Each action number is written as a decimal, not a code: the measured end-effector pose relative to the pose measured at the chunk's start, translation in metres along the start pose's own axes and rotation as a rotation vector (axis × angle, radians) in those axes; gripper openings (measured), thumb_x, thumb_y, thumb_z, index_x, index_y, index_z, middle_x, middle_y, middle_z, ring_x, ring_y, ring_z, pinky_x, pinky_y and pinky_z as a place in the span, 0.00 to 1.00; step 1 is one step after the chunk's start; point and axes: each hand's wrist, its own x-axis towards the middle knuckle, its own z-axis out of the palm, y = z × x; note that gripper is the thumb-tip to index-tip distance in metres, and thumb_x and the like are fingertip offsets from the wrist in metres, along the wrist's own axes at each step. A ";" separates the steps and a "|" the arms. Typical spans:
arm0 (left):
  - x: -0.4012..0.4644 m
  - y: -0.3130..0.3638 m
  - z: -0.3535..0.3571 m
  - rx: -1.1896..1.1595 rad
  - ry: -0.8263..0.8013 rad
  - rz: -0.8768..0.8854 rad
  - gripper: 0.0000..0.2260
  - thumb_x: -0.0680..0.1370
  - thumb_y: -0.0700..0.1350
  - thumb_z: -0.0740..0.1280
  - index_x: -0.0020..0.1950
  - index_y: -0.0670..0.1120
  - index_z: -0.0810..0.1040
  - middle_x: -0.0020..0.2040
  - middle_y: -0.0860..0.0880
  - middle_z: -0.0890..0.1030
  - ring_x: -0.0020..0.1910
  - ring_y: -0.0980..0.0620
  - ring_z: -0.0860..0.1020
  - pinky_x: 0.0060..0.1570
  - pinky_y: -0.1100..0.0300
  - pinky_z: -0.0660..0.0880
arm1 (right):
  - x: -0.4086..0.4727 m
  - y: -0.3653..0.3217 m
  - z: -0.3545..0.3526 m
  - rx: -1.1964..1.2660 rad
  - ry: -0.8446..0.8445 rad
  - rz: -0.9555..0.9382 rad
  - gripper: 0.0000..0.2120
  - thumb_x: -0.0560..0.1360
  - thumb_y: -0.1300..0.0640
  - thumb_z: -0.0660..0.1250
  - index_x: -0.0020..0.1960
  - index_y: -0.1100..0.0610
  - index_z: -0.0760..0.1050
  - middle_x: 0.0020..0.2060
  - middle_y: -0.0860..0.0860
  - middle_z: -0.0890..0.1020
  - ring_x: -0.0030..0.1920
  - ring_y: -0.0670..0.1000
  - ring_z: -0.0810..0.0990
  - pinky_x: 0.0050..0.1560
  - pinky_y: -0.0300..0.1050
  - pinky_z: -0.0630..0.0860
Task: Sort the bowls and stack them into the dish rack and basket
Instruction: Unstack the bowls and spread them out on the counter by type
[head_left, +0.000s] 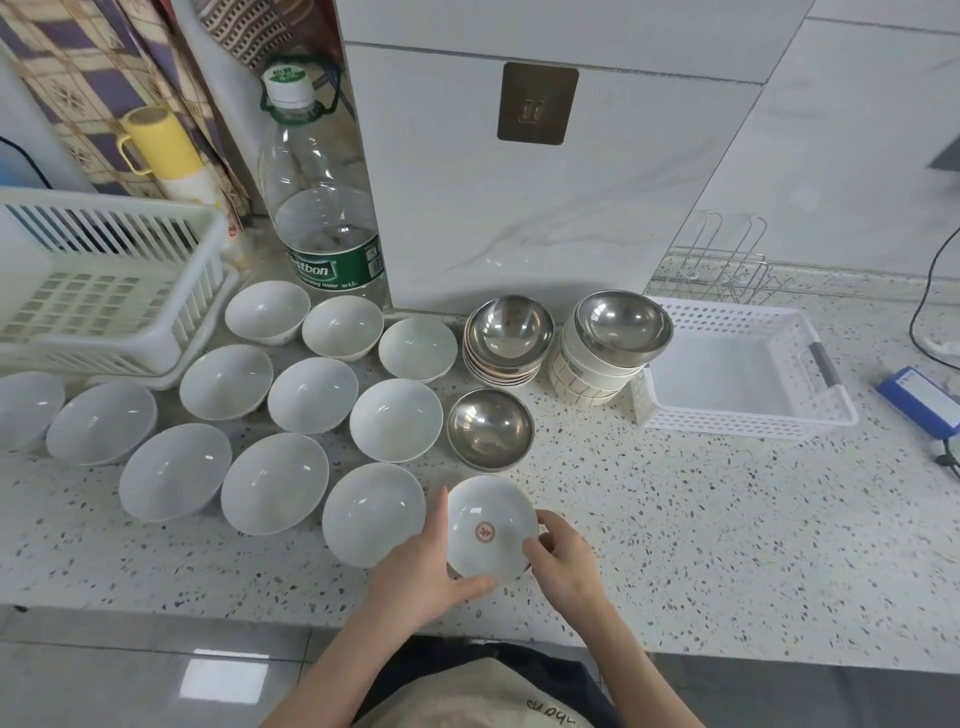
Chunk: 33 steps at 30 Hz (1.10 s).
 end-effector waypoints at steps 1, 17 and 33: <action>0.000 0.000 0.000 0.023 0.002 -0.013 0.52 0.69 0.68 0.70 0.79 0.56 0.39 0.54 0.53 0.80 0.45 0.53 0.81 0.42 0.57 0.78 | 0.001 0.001 0.001 -0.003 0.000 0.003 0.13 0.75 0.59 0.61 0.56 0.46 0.73 0.38 0.63 0.82 0.33 0.49 0.74 0.31 0.41 0.69; 0.006 0.000 -0.003 0.132 0.001 -0.075 0.49 0.71 0.66 0.69 0.79 0.56 0.40 0.44 0.53 0.77 0.39 0.53 0.76 0.30 0.61 0.66 | 0.012 -0.003 -0.004 -0.015 -0.100 0.006 0.17 0.74 0.61 0.62 0.63 0.52 0.74 0.27 0.49 0.76 0.25 0.45 0.68 0.26 0.39 0.66; 0.060 0.025 -0.056 -0.245 0.163 -0.052 0.29 0.79 0.62 0.61 0.76 0.51 0.63 0.39 0.51 0.85 0.47 0.56 0.81 0.57 0.50 0.76 | 0.039 -0.047 -0.058 0.018 0.116 -0.047 0.05 0.78 0.49 0.63 0.52 0.44 0.77 0.32 0.44 0.85 0.25 0.45 0.69 0.25 0.38 0.69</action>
